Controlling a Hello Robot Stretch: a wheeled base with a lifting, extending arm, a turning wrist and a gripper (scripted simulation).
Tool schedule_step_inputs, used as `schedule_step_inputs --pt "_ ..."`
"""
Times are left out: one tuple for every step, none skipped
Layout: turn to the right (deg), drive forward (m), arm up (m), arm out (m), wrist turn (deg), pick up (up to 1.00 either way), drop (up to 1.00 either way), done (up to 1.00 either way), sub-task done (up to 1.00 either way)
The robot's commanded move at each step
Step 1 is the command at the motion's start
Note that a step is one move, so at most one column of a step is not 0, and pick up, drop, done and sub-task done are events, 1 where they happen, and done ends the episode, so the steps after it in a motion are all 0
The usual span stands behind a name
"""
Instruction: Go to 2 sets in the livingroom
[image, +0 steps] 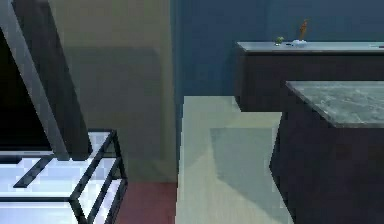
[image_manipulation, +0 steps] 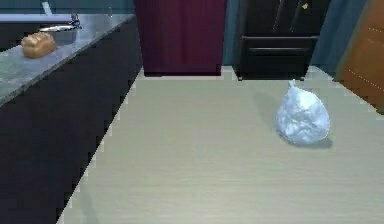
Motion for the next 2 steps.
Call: schedule_step_inputs --pt "0.0 0.35 0.0 0.0 0.0 0.0 0.0 0.0 0.0" --pt "-45.0 0.0 0.0 0.0 0.0 0.0 0.0 0.0 0.0"
